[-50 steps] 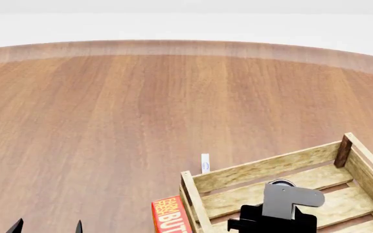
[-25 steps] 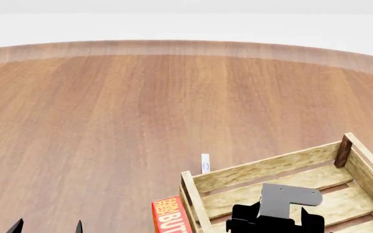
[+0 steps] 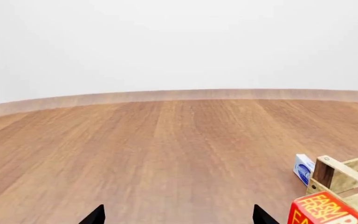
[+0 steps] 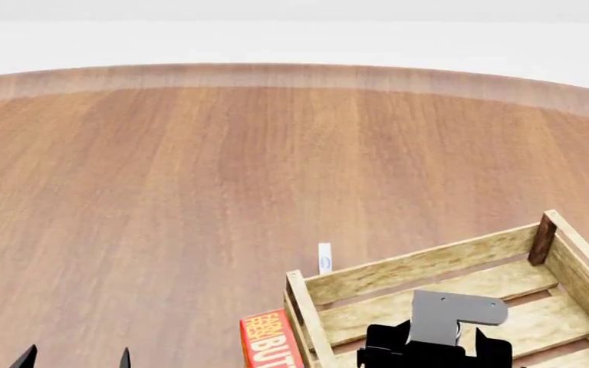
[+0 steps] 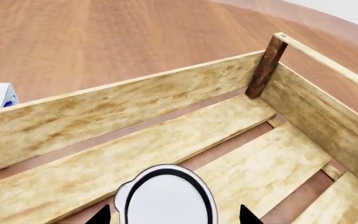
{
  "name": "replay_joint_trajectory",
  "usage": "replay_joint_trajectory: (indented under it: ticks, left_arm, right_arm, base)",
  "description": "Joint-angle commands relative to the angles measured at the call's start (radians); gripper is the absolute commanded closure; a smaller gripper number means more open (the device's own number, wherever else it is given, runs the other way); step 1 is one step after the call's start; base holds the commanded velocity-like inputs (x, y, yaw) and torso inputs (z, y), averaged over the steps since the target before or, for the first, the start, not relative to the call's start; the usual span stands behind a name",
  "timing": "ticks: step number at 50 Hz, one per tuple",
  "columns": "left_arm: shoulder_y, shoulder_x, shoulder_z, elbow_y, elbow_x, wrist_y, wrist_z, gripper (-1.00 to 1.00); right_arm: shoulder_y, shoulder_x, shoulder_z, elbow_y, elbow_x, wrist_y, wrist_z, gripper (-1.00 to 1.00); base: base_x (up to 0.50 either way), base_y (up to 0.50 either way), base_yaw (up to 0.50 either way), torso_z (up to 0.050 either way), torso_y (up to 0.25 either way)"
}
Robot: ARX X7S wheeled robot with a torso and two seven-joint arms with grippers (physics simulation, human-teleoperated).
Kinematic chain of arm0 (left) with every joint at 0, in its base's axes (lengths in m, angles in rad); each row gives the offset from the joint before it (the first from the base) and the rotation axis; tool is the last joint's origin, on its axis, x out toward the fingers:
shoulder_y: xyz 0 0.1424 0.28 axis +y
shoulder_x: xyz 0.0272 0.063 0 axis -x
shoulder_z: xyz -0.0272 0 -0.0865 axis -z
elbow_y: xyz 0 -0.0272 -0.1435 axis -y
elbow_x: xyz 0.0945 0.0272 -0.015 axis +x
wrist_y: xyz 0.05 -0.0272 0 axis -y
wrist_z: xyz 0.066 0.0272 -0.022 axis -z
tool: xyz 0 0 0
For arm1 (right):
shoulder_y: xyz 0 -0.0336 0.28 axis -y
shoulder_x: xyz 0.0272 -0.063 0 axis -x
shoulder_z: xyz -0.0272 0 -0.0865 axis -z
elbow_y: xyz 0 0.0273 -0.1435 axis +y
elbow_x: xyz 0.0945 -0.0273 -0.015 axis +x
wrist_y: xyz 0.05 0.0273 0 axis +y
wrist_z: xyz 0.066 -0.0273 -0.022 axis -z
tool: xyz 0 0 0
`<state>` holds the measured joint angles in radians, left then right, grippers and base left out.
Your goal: Pick up the tomato sauce, and put it in the wooden tray.
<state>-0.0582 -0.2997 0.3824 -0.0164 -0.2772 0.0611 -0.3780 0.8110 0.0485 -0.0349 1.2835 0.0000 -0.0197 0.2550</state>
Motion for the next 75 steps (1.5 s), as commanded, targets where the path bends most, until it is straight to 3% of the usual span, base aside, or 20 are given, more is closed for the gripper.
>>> replay_joint_trajectory:
  ticks: [1,50,58,75]
  left_arm:
    - [-0.001,-0.002,0.003,0.000,-0.002,0.001,-0.002,-1.00]
    - [-0.003,-0.009,0.016,-0.001,-0.006,0.006,-0.013,-1.00]
    - [-0.003,-0.011,0.017,0.001,-0.008,0.005,-0.015,-1.00]
    - [-0.004,-0.013,0.020,-0.001,-0.012,0.009,-0.017,-1.00]
  right_arm:
    - [-0.015,0.007,0.032,0.025,0.001,0.005,0.009,-1.00]
    - [0.008,0.003,0.017,0.015,0.007,-0.192,-0.030,-1.00]
    - [-0.247,0.012,-0.005,-0.616,0.003,0.075,-0.026,-1.00]
    - [-0.510,0.050,-0.029,-1.288,0.036,0.286,-0.017,-1.00]
  base:
    - [0.00,0.00,0.00,0.000,0.000]
    - [0.00,0.00,0.00,0.000,0.000]
    - [0.00,0.00,0.00,0.000,0.000]
    - [0.00,0.00,0.00,0.000,0.000]
